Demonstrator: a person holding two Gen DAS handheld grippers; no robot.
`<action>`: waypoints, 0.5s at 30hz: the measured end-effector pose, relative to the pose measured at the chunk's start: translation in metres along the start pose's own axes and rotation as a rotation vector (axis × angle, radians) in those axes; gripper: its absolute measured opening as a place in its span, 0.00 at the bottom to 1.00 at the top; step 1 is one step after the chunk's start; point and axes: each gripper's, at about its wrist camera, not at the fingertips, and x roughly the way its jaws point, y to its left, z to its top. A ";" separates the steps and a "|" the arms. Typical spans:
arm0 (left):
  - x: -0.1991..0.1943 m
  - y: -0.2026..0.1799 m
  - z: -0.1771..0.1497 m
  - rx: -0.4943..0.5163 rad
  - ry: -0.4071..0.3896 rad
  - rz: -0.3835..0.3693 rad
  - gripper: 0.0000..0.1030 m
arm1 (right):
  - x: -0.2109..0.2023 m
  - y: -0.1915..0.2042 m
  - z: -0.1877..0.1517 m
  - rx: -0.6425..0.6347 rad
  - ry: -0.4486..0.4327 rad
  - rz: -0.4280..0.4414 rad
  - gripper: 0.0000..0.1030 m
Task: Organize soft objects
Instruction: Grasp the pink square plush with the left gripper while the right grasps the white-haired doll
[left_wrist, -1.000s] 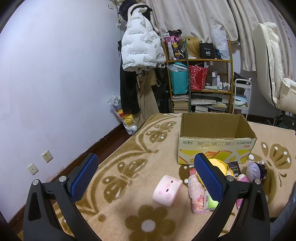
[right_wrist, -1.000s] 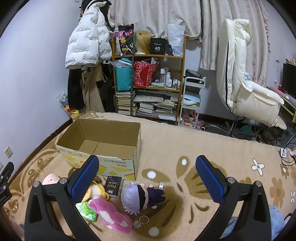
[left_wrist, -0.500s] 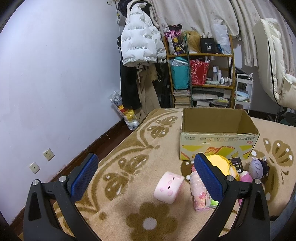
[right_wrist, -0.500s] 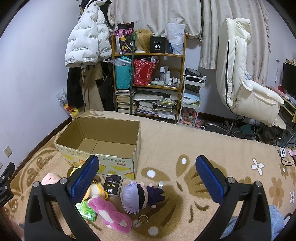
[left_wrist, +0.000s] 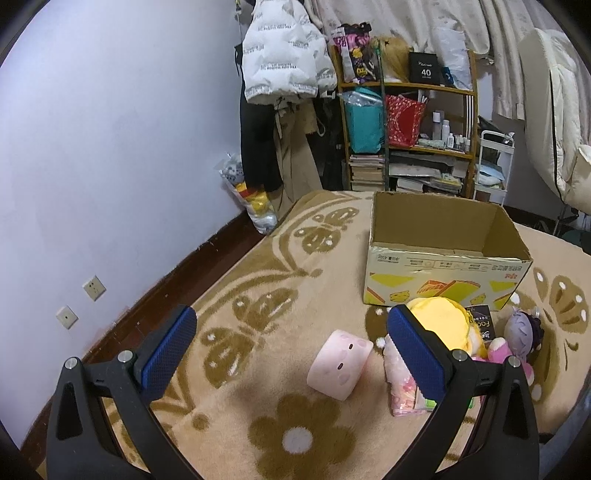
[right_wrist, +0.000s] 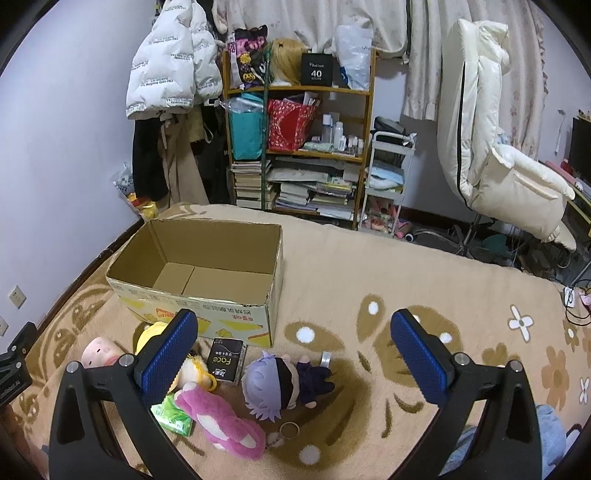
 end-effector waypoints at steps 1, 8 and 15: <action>0.004 0.000 0.001 0.000 0.007 0.000 0.99 | 0.004 0.000 0.001 -0.001 0.011 0.001 1.00; 0.033 -0.011 0.003 0.034 0.058 -0.009 0.99 | 0.036 -0.001 0.004 0.001 0.114 0.008 1.00; 0.068 -0.022 -0.001 0.064 0.136 -0.016 0.99 | 0.064 0.002 -0.006 -0.012 0.207 -0.011 1.00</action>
